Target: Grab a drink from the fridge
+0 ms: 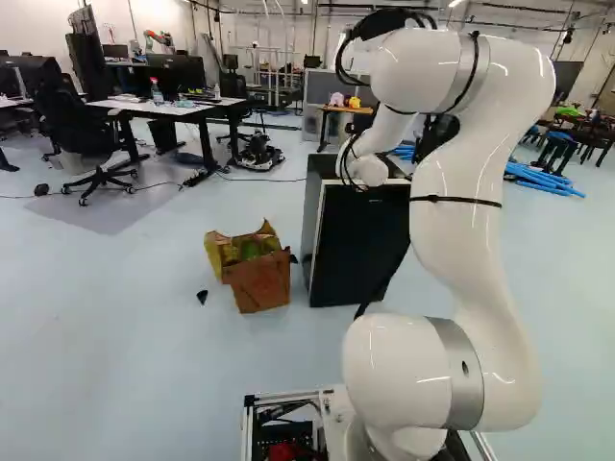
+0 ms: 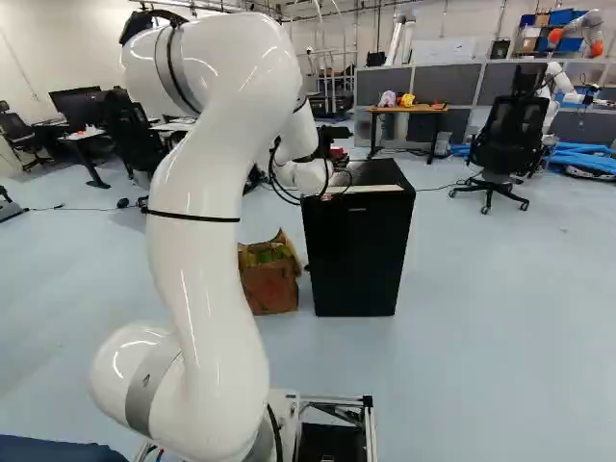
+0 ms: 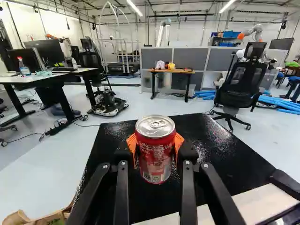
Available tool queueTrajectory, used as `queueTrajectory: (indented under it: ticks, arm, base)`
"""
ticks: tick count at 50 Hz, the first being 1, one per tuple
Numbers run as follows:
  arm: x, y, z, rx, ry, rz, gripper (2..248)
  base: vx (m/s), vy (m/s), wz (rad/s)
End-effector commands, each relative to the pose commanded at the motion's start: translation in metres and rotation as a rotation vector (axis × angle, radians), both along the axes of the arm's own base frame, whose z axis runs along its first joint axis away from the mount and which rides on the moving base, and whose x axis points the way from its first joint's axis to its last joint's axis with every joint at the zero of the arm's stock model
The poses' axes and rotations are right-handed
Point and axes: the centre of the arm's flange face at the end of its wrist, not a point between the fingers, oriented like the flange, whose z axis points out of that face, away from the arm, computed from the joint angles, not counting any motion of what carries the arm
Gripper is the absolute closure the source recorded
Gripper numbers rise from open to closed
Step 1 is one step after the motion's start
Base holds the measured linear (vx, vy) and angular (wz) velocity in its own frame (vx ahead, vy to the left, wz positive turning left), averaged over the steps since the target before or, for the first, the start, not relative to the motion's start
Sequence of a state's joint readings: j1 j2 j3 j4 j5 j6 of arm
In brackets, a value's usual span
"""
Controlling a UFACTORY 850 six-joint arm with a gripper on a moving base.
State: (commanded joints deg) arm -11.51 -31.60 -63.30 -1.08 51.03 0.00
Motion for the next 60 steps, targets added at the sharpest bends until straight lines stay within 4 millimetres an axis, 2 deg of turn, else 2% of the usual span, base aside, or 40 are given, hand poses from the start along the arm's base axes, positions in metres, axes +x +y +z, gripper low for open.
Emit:
queueTrajectory:
  ticks: [16,31,45,60]
  arm:
    - [-0.029,0.018,0.007,0.005,0.019,0.017,152]
    - [-0.067,0.038,0.013,0.01,0.042,0.038,152]
    - [-0.112,0.059,0.016,0.015,0.068,0.063,152]
    - [-0.17,0.081,0.014,0.02,0.1,0.092,152]
  base:
    - [0.0,0.0,0.0]
    - [0.0,0.0,0.0]
    - [0.0,0.0,0.0]
    - [0.0,0.0,0.0]
